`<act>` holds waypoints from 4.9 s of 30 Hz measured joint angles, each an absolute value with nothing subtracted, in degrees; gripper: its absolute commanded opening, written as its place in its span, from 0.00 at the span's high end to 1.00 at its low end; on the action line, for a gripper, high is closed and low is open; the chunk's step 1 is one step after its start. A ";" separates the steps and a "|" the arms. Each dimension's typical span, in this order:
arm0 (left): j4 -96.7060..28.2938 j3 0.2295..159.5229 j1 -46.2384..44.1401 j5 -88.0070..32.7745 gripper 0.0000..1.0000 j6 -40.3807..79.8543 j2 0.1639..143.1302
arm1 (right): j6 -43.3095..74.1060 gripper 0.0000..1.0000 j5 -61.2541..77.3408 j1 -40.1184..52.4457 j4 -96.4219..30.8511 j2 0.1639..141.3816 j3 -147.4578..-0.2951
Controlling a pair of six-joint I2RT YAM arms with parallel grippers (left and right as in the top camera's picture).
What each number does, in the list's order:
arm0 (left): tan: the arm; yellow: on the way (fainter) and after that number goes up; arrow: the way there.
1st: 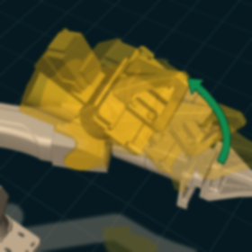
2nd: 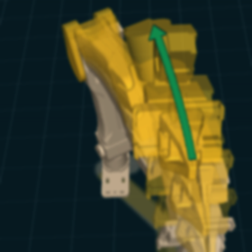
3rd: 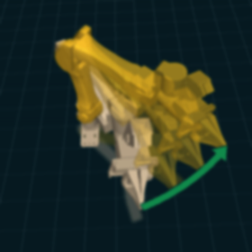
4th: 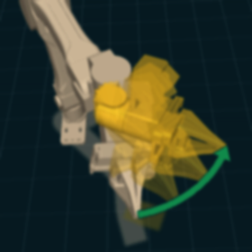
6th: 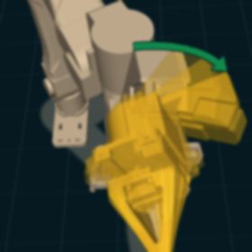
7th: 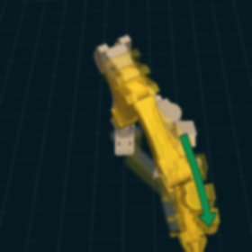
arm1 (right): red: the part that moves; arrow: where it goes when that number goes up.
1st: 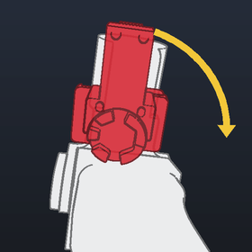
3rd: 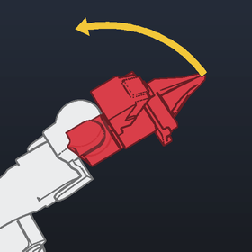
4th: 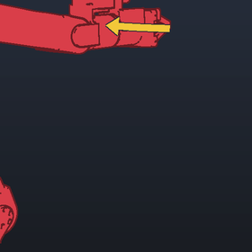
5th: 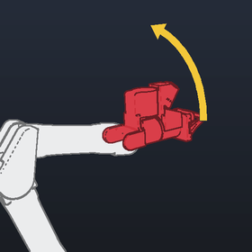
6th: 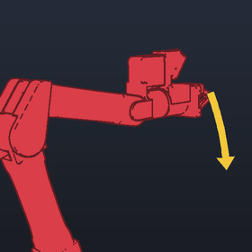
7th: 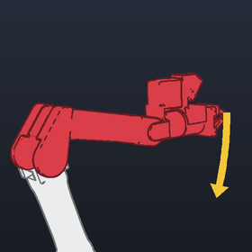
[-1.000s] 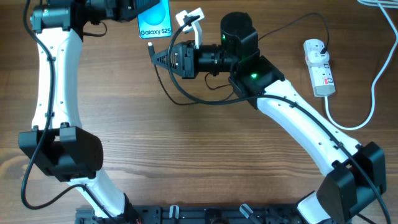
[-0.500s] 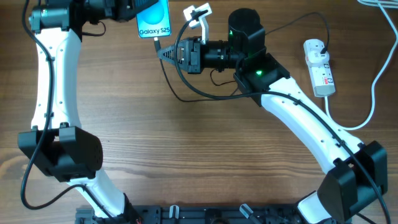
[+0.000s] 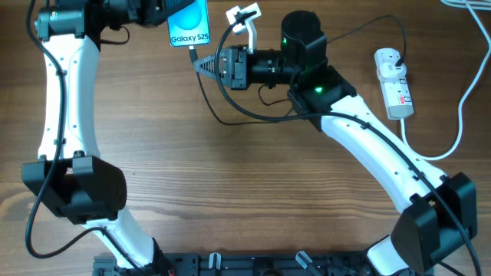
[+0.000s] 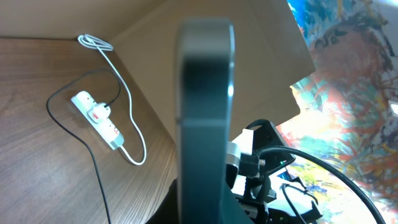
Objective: Plug charger to phone and switch on socket
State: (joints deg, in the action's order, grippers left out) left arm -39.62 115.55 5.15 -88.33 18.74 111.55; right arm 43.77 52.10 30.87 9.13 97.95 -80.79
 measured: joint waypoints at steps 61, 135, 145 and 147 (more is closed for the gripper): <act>-41.80 116.18 6.74 -75.42 0.96 19.20 111.53 | 49.95 0.50 49.06 27.44 16.43 100.29 -79.66; -40.86 116.18 4.21 -82.65 0.96 26.06 111.53 | 55.09 0.96 54.22 29.80 21.28 100.29 -79.70; -41.78 116.20 4.51 -84.07 0.96 26.55 111.53 | 55.90 0.95 55.07 29.98 23.05 100.29 -79.70; -41.78 116.20 4.51 -84.07 0.96 26.55 111.53 | 55.92 0.65 55.09 29.98 23.07 100.29 -79.70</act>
